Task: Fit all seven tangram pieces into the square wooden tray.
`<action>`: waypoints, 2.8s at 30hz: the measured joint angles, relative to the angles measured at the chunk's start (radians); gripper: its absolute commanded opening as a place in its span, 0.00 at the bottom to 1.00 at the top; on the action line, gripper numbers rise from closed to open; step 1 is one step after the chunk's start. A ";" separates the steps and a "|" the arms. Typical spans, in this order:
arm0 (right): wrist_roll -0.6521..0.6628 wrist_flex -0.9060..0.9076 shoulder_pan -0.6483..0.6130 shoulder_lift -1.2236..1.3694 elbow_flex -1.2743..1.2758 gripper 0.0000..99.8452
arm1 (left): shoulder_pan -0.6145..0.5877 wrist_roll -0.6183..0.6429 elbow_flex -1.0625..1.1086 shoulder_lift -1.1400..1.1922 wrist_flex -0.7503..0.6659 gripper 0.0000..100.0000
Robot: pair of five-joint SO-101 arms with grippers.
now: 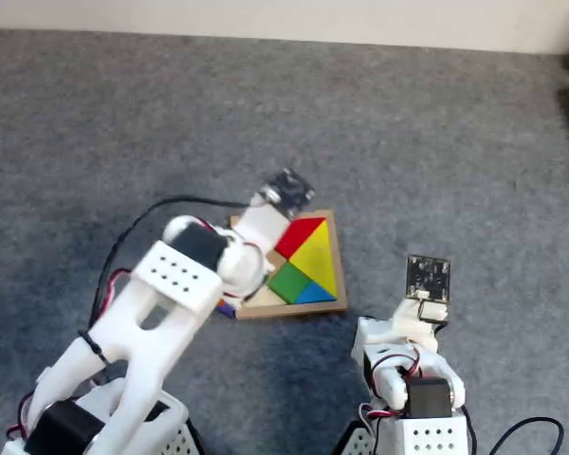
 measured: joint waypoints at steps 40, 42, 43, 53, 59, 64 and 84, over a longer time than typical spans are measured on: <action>0.000 0.000 0.000 0.000 0.000 0.01 | -0.071 0.256 -0.730 0.824 0.143 0.01; 0.000 0.000 0.000 0.000 0.000 0.01 | -0.057 0.287 -0.730 0.824 0.143 0.01; 0.000 0.000 0.000 0.000 0.000 0.01 | -0.057 0.308 -0.732 0.824 0.143 0.01; 0.000 0.000 0.000 0.000 0.000 0.01 | -0.061 0.379 -0.732 0.824 0.143 0.10; 0.000 0.000 0.000 0.000 0.000 0.01 | -0.061 0.379 -0.732 0.824 0.143 0.17; 0.000 0.000 0.000 0.000 0.000 0.01 | -0.077 0.379 -0.726 0.824 0.143 0.17; 0.000 0.000 0.000 0.000 0.000 0.01 | -0.178 0.341 -0.724 0.824 0.176 0.17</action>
